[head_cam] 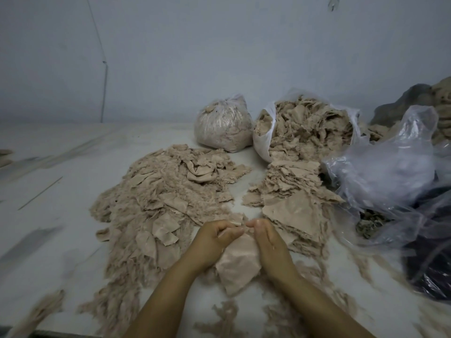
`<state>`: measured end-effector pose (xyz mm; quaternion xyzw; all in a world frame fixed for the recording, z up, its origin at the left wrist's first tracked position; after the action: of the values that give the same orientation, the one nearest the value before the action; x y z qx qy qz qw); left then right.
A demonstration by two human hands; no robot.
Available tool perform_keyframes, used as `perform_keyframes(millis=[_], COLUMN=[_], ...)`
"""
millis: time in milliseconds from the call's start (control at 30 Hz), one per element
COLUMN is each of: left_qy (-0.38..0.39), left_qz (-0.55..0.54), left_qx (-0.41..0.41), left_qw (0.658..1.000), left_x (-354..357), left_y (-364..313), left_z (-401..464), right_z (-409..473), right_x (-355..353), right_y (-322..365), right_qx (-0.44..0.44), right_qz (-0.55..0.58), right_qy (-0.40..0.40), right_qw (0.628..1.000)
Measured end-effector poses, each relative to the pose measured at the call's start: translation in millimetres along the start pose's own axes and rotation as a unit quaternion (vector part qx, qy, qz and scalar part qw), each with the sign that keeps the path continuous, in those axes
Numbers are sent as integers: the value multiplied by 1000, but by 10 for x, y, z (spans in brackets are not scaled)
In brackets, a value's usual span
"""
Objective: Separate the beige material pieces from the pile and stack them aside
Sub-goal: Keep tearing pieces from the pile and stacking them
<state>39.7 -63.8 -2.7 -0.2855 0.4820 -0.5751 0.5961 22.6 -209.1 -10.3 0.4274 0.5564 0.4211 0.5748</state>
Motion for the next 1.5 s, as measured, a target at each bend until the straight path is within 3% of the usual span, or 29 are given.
perform_keyframes(millis=[200, 333, 433, 500, 567, 667, 733, 900, 1233, 1500], left_qy=[-9, -151, -113, -62, -33, -18, -2, 71, 1, -43], left_qz=[35, 33, 10, 7, -10, -46, -48, -10, -40, -234], left_qx=[8, -7, 14, 20, 24, 22, 19, -23, -15, -72], left_qw=[999, 988, 993, 998, 999, 999, 999, 997, 999, 969], left_x=[-34, -321, -332, -218, -128, -99, -105, -118, -236, -158], left_y=[-1, 15, -83, -140, -176, -207, -217, -166, -74, -12], left_z=[55, 97, 145, 152, 135, 97, 71, -16, -52, -111], right_z=[-70, -75, -81, -51, 1, 39, 76, 136, 129, 199], right_x=[-122, -304, -257, -152, -29, 61, 66, -44, -88, -7], right_y=[-74, -190, -234, -199, -147, -53, -20, 35, -96, -200], right_qx=[-25, 1, 73, 151, 235, 293, 262, 174, 177, 155], right_qz=[-65, -63, -42, 49, 172, 254, 297, 313, 306, 106], right_qy=[-36, -68, 8, 47, 106, 168, 147, 5, -75, -80], right_qw=[997, 996, 996, 986, 951, 907, 906, 934, 932, 979])
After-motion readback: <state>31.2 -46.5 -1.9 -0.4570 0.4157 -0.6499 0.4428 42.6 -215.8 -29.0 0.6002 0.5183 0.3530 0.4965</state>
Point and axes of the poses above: each hand's wrist, its own z-axis towards the middle knuckle, its own x-axis out of the palm, y = z × x, the point moved 4 cm from there along z, towards the middle knuckle, and after that the axes turned 14 degrees about x, right-handed, at the moved point
